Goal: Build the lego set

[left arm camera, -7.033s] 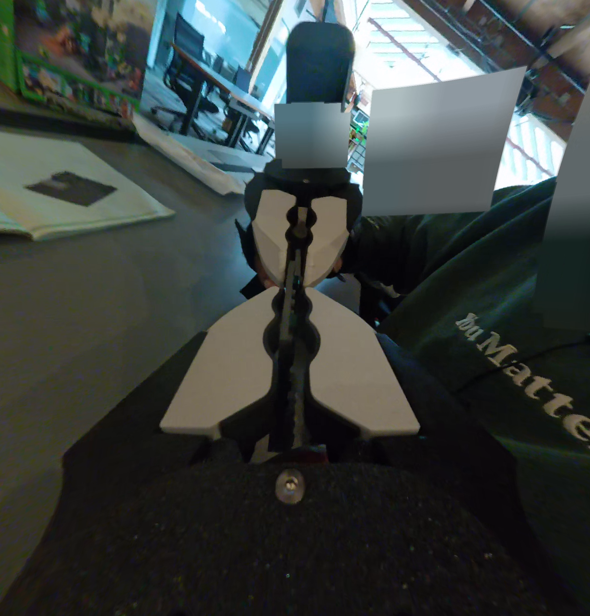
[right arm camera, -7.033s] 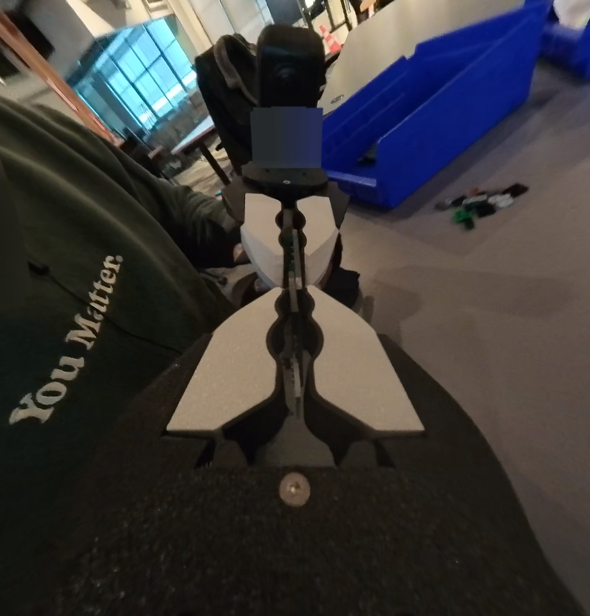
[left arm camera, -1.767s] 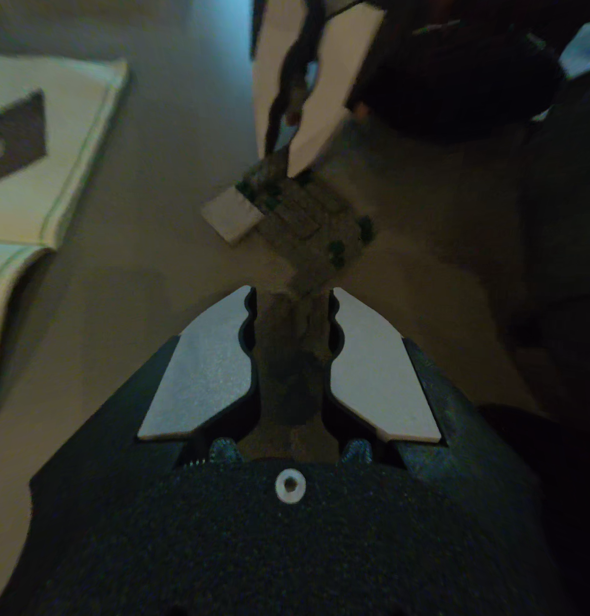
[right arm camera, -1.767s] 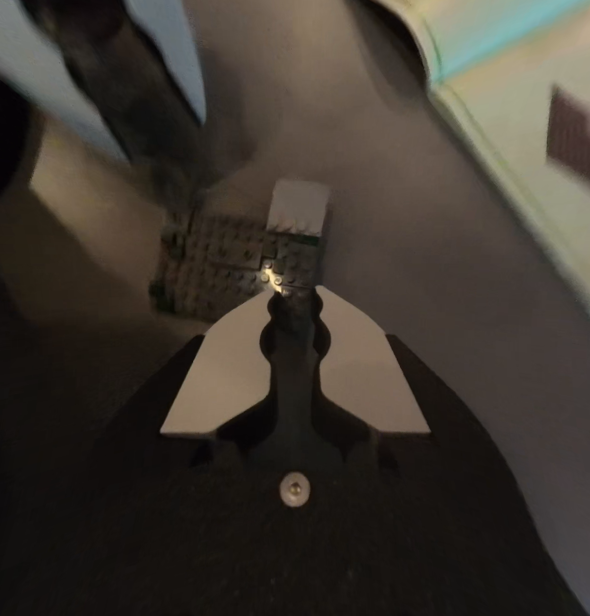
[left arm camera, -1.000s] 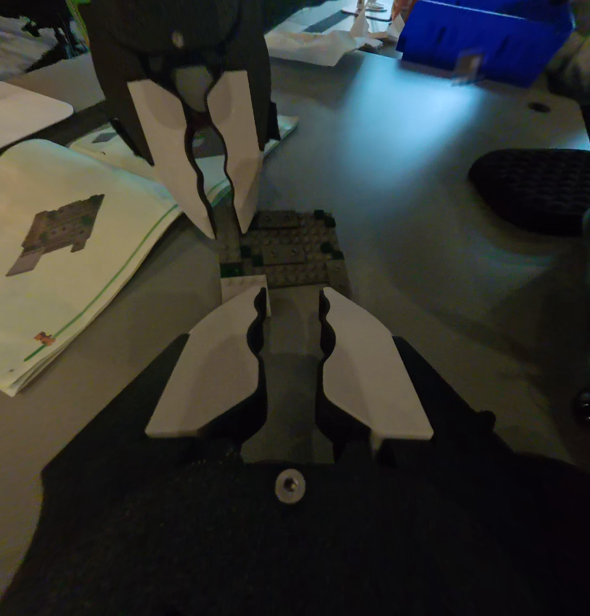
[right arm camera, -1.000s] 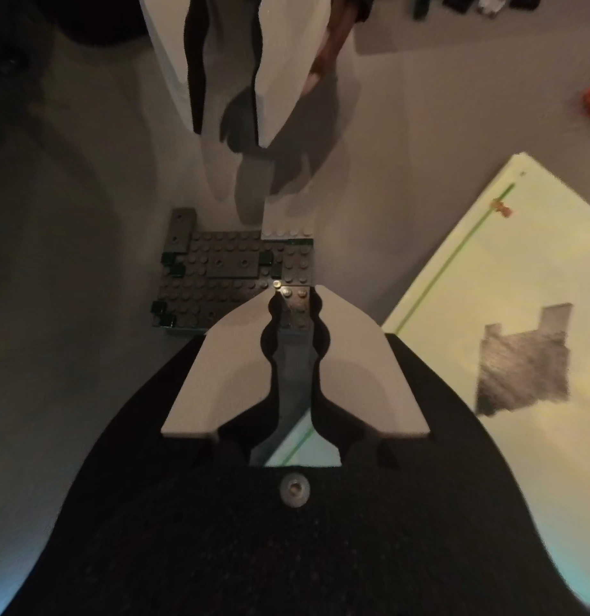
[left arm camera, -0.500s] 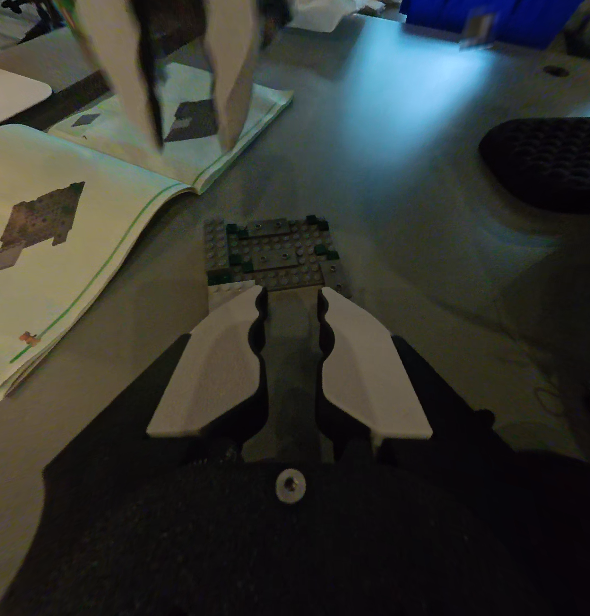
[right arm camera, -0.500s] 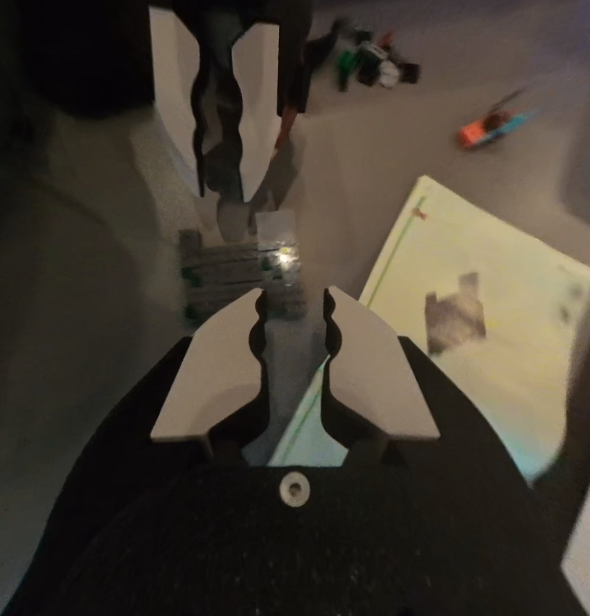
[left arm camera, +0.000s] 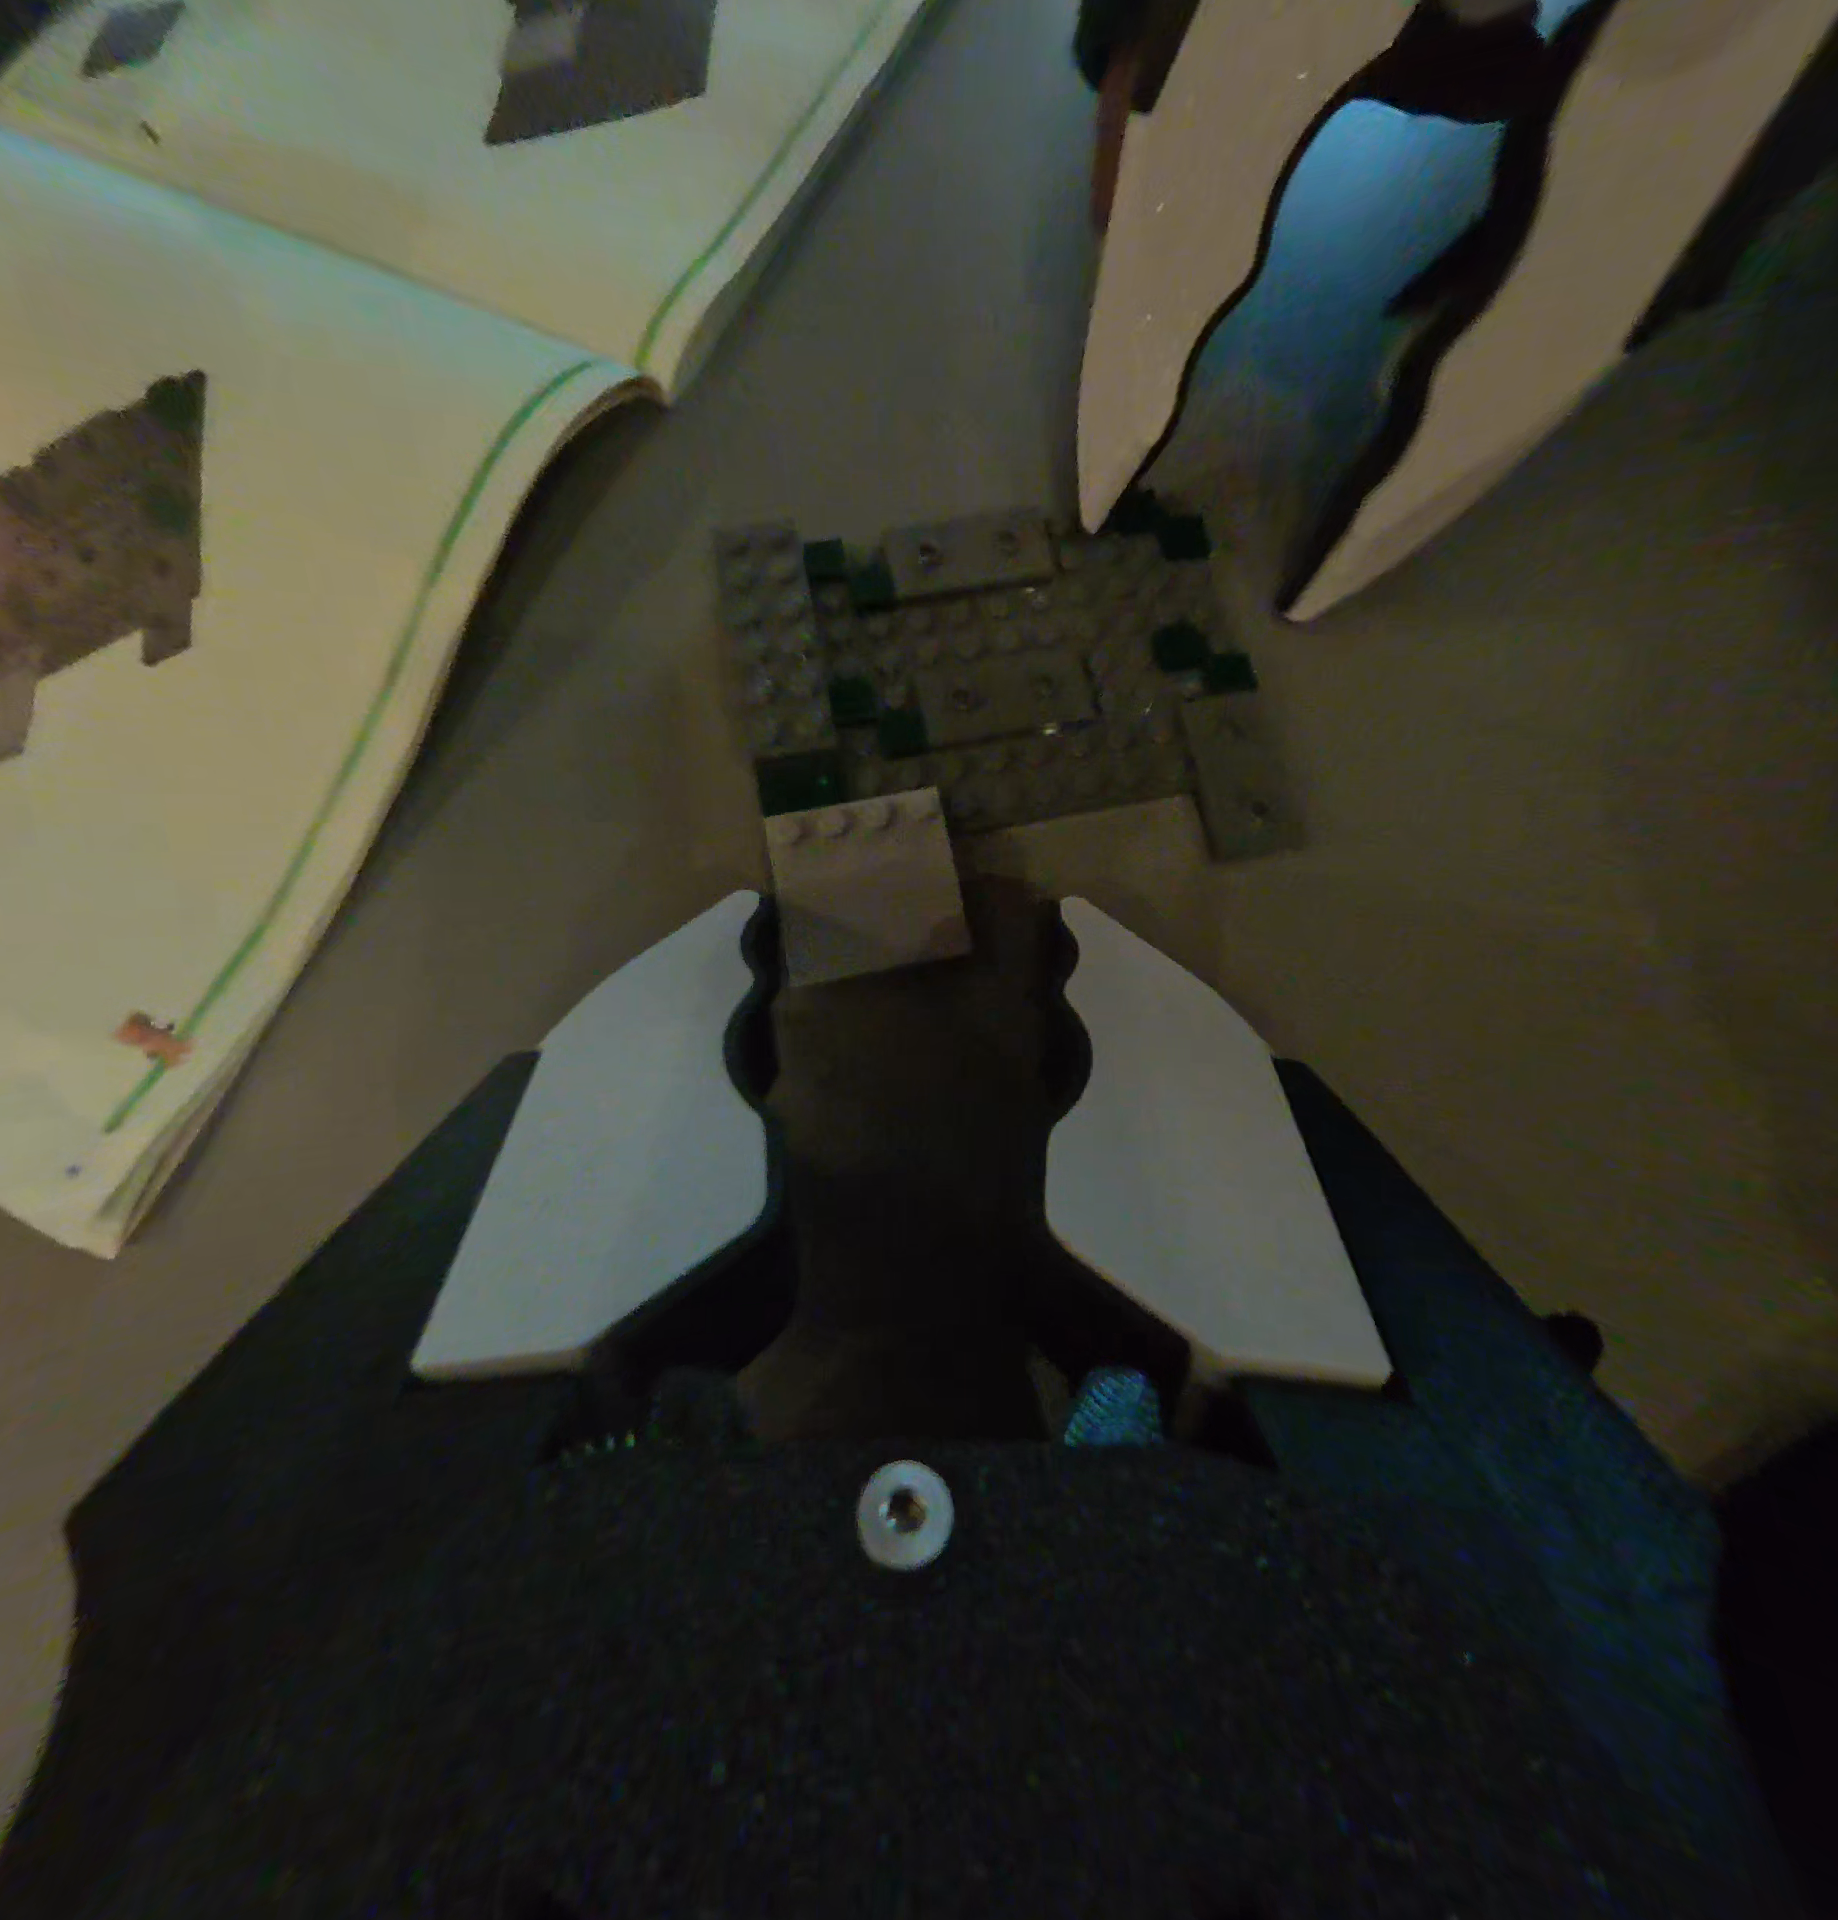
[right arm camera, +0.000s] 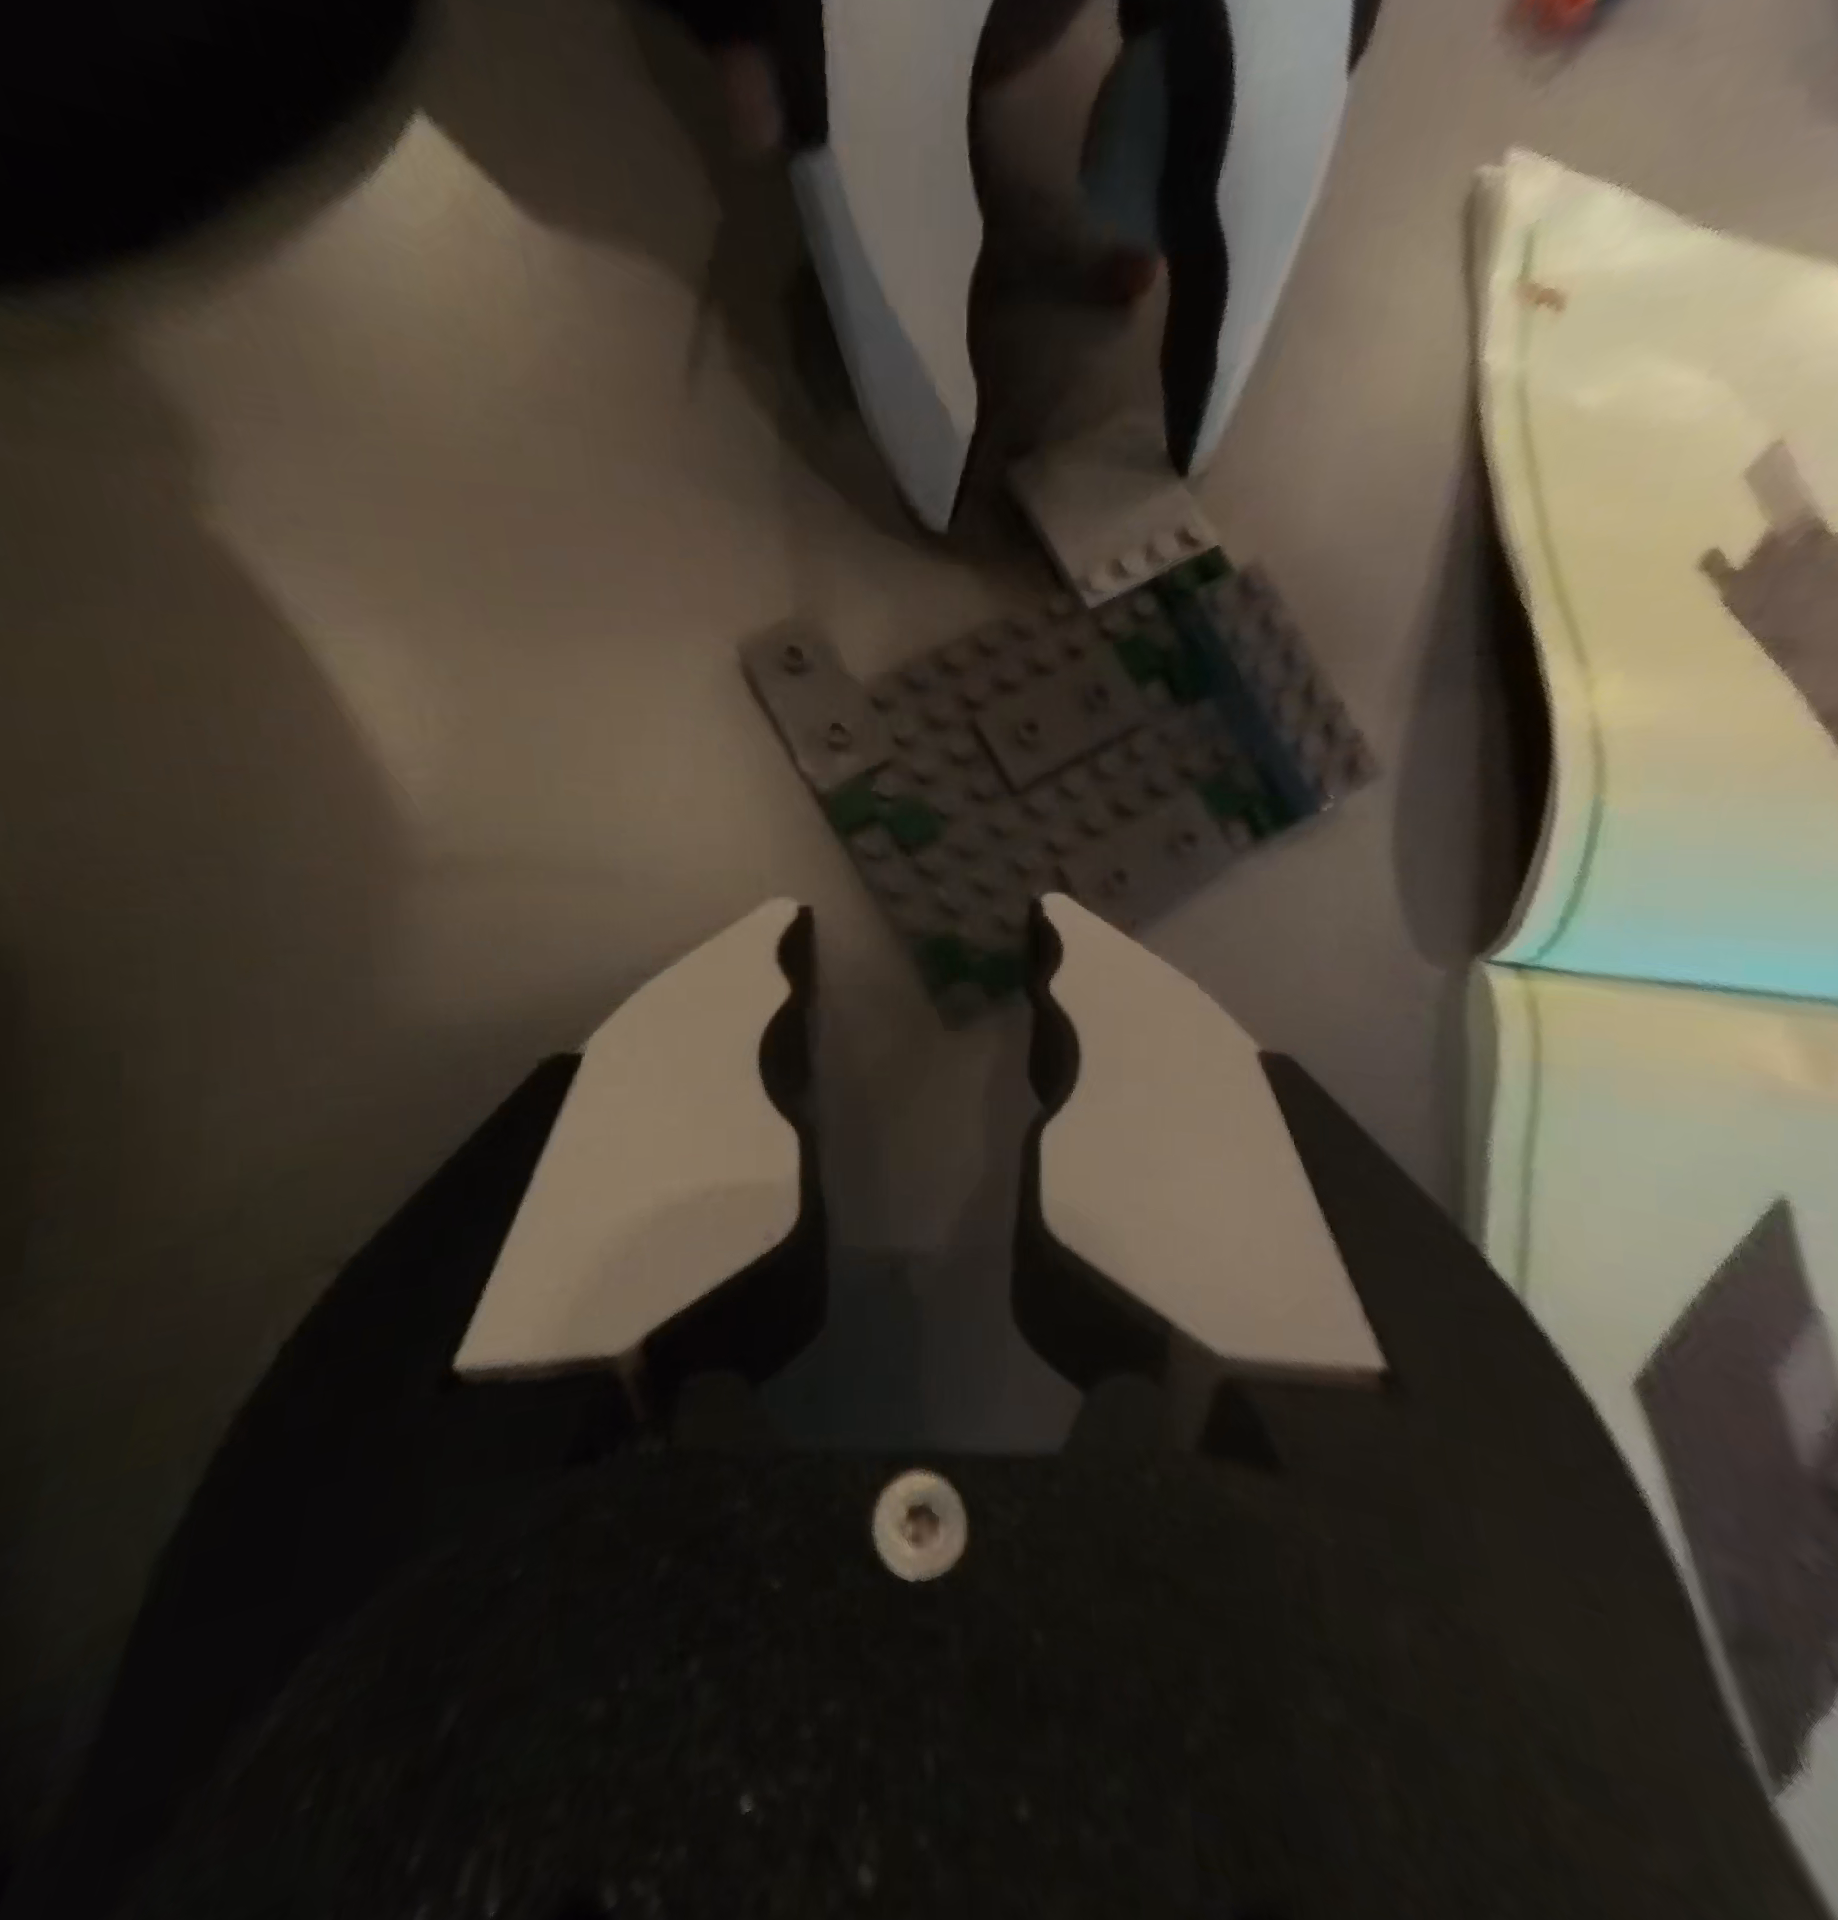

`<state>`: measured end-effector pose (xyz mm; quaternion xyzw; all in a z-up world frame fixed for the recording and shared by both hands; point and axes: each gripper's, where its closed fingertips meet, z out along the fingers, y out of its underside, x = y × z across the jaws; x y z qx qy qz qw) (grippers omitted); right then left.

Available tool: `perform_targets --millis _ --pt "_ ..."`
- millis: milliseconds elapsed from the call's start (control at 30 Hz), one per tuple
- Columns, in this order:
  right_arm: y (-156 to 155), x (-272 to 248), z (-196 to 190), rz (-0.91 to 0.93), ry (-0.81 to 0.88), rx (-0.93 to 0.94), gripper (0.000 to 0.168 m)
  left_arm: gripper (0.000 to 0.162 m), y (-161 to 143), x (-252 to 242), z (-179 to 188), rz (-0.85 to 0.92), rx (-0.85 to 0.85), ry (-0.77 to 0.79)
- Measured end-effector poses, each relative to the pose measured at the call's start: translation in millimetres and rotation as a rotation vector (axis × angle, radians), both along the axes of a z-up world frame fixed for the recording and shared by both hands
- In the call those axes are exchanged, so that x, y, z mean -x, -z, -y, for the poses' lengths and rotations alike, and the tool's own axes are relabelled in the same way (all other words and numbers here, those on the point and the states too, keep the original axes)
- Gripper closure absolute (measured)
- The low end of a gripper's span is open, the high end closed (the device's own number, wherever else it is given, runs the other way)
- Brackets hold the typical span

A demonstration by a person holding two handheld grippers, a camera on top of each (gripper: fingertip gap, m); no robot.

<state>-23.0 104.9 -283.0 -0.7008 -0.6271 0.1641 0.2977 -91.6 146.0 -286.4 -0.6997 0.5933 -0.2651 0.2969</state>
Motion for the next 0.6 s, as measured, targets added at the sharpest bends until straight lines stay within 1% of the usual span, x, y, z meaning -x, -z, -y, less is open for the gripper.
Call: perform_targets --millis 67,167,300,367,433,533,600 --pt "0.9 -3.8 -3.5 0.021 -0.048 0.035 0.136 0.117 -0.4 0.3 1.5 -0.013 0.011 -0.008" --pt "0.1 -6.7 -7.9 0.037 -0.103 0.093 0.143 0.118 1.0 1.7 5.7 -0.032 -0.002 -0.020" --pt "-2.7 -3.4 -9.3 0.010 -0.102 0.118 0.144 0.120 -0.5 5.7 6.0 -0.036 -0.024 -0.053" --pt "-11.7 -0.4 -9.9 -0.032 -0.048 0.097 0.144 0.120 -7.2 9.2 1.4 -0.025 -0.053 -0.100" --pt "-25.5 0.6 -9.2 -0.065 0.048 0.067 0.147 0.124 -18.1 13.5 -1.4 -0.012 -0.081 -0.157" --pt "-46.4 1.1 -3.2 -0.110 0.219 0.033 0.156 0.140 -32.5 22.3 -1.3 -0.014 -0.112 -0.253" --pt "-57.1 2.0 3.9 -0.155 0.322 0.046 0.163 0.148 -37.8 27.6 2.2 -0.029 -0.098 -0.307"
